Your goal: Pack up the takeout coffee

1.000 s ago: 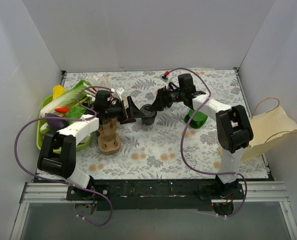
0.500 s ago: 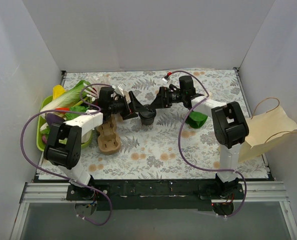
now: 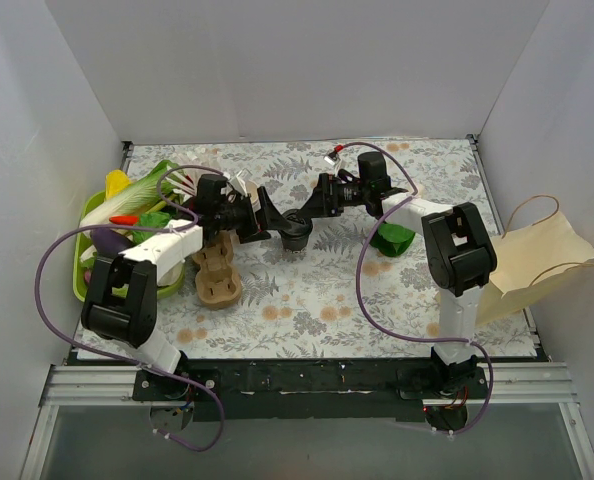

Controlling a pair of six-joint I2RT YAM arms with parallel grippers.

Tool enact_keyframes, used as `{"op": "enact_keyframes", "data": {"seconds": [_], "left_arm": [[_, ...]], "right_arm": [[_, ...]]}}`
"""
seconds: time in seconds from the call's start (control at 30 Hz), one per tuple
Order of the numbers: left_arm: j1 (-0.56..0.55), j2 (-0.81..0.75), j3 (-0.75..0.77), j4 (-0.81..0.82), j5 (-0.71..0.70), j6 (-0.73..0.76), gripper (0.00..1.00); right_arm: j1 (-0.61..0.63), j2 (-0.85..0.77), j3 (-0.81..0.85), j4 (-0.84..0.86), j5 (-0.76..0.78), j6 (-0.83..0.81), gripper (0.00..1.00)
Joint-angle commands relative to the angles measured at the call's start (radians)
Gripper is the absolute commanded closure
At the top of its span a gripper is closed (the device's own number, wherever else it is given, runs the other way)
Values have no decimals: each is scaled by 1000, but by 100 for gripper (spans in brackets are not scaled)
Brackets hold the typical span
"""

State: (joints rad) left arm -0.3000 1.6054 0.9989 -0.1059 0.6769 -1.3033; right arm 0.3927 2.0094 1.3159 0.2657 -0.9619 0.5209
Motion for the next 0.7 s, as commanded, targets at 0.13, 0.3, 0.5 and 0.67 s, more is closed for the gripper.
{"op": "enact_keyframes", "data": {"seconds": [0.13,0.3,0.5,0.67], "left_arm": [[-31,-70,-12,-8,-27,78,10],[-51,-36,-8,15,-57,10,11],[-64,-3,6,14,-114,-7,13],[-64,5,-20,31,-126,-27,14]], "right_arm": [[-5,11,-7,20,-11,2,4],[-6,9,-33,20,-9,4,4],[-8,0,-67,43,-12,16,4],[-12,-1,-83,63,-18,42,4]]}}
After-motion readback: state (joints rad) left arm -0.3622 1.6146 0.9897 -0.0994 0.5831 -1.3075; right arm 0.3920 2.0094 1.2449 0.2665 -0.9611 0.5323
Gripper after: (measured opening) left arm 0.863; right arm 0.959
